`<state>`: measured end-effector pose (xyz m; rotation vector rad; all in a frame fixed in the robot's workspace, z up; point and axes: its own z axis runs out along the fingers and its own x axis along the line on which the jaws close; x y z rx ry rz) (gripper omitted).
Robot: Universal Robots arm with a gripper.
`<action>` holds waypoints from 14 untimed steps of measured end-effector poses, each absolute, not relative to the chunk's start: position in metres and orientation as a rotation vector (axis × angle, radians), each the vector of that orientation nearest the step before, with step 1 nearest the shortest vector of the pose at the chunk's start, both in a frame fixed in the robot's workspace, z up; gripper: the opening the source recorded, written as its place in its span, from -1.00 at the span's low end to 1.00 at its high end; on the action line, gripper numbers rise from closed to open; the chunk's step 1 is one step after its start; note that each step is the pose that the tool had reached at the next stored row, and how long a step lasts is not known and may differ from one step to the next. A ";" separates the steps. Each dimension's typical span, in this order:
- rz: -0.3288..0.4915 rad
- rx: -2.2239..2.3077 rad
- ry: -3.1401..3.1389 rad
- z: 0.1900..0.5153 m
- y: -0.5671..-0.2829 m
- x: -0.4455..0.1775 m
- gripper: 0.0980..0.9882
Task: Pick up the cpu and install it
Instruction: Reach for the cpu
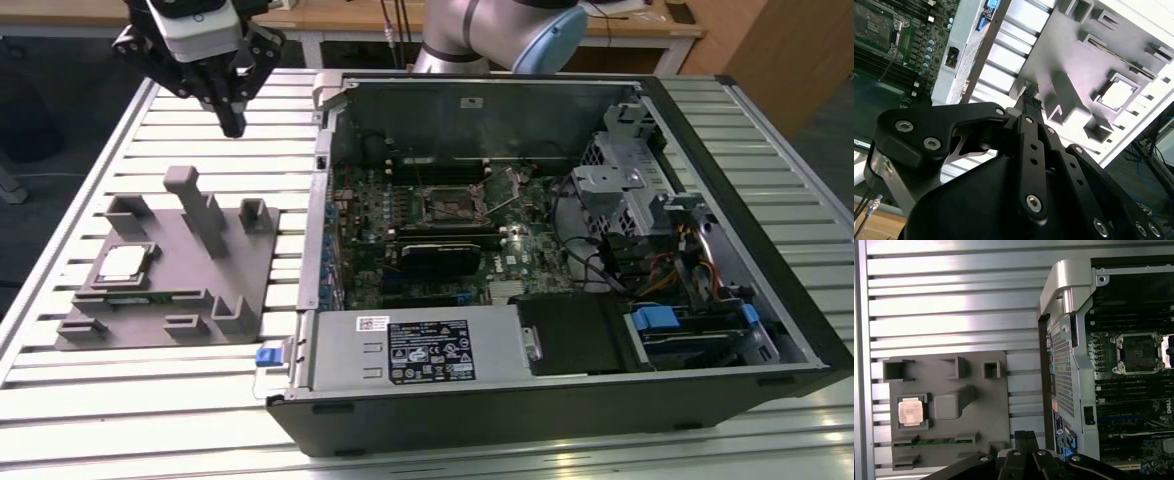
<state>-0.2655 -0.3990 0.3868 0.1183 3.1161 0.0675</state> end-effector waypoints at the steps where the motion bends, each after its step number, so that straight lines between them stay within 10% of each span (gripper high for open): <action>1: 0.068 0.118 3.116 0.387 -0.399 -0.266 -0.98; 14: 0.067 0.118 3.117 0.386 -0.399 -0.279 -0.98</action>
